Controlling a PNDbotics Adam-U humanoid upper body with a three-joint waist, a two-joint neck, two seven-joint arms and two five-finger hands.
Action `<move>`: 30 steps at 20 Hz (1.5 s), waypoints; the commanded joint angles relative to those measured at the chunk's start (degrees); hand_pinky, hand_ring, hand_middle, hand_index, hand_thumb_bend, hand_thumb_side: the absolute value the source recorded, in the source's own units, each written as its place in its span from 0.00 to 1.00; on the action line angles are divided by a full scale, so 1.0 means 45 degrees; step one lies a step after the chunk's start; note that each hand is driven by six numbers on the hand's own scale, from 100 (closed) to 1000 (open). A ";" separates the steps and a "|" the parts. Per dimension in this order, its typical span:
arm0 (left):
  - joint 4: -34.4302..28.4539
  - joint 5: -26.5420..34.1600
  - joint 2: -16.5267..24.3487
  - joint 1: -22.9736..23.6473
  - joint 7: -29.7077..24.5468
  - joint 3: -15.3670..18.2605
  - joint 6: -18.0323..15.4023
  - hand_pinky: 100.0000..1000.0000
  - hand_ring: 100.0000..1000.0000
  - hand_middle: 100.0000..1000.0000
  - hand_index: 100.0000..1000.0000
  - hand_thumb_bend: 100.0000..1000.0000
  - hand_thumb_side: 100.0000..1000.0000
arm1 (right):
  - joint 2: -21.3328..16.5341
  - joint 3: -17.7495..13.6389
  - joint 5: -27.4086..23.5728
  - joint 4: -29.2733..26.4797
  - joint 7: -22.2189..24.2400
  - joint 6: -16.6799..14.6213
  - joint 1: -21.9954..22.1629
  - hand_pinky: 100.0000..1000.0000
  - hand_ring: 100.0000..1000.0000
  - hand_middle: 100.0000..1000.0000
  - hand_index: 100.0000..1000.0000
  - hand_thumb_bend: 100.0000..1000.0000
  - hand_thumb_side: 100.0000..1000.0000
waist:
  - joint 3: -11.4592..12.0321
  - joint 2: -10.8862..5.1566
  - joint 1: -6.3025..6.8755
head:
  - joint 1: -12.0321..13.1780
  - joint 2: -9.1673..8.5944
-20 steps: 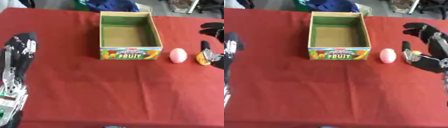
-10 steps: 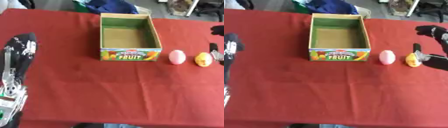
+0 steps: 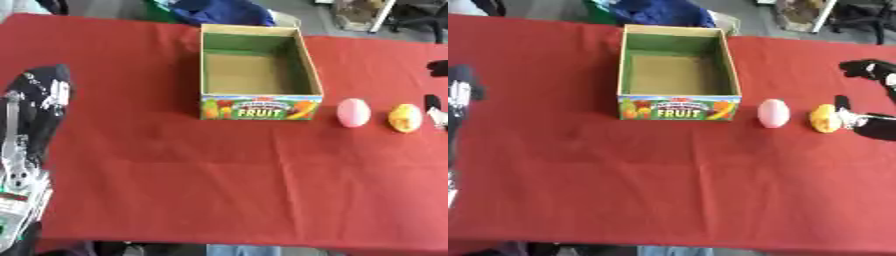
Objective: Pick up objects on the table and place them in the box.
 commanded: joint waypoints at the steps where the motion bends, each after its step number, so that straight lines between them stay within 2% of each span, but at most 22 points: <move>1: -0.0165 -0.0028 0.0288 -0.0076 -0.0033 -0.0019 -0.0016 0.58 0.54 0.50 0.63 0.20 0.48 | -0.0521 -0.0068 0.0652 0.0455 0.0124 -0.0098 -0.0268 0.95 0.87 0.85 0.90 0.00 0.06 | 0.0004 -0.0212 0.0033 | -0.0011 0.0067; 3: -0.0166 -0.0028 0.0294 -0.0073 -0.0032 -0.0017 -0.0014 0.58 0.54 0.50 0.63 0.20 0.48 | -0.0507 -0.0046 0.1102 0.0740 0.0196 -0.0160 -0.0360 0.96 0.87 0.85 0.91 0.01 0.09 | 0.0002 -0.0213 0.0043 | -0.0020 0.0067; 4: -0.0167 -0.0027 0.0293 -0.0072 -0.0032 -0.0017 -0.0013 0.58 0.54 0.50 0.63 0.20 0.48 | -0.0488 -0.0031 0.1307 0.0875 0.0200 -0.0188 -0.0416 0.96 0.87 0.85 0.91 0.03 0.14 | 0.0001 -0.0213 0.0048 | -0.0030 0.0067; 11: -0.0162 -0.0018 0.0279 -0.0064 -0.0050 -0.0029 -0.0007 0.58 0.54 0.50 0.63 0.20 0.48 | -0.0300 0.0228 0.2562 0.1790 0.0180 -0.0375 -0.0842 0.96 0.88 0.86 0.92 0.10 0.22 | -0.0012 -0.0219 0.0078 | -0.0041 0.0067; 30: -0.0145 0.0010 0.0235 -0.0020 -0.0067 -0.0048 -0.0011 0.58 0.54 0.50 0.63 0.20 0.48 | 0.0369 0.0616 0.4336 0.4178 -0.0472 -0.0008 -0.2067 0.94 0.86 0.84 0.92 0.11 0.26 | 0.0012 -0.0222 0.0125 | -0.0056 0.0067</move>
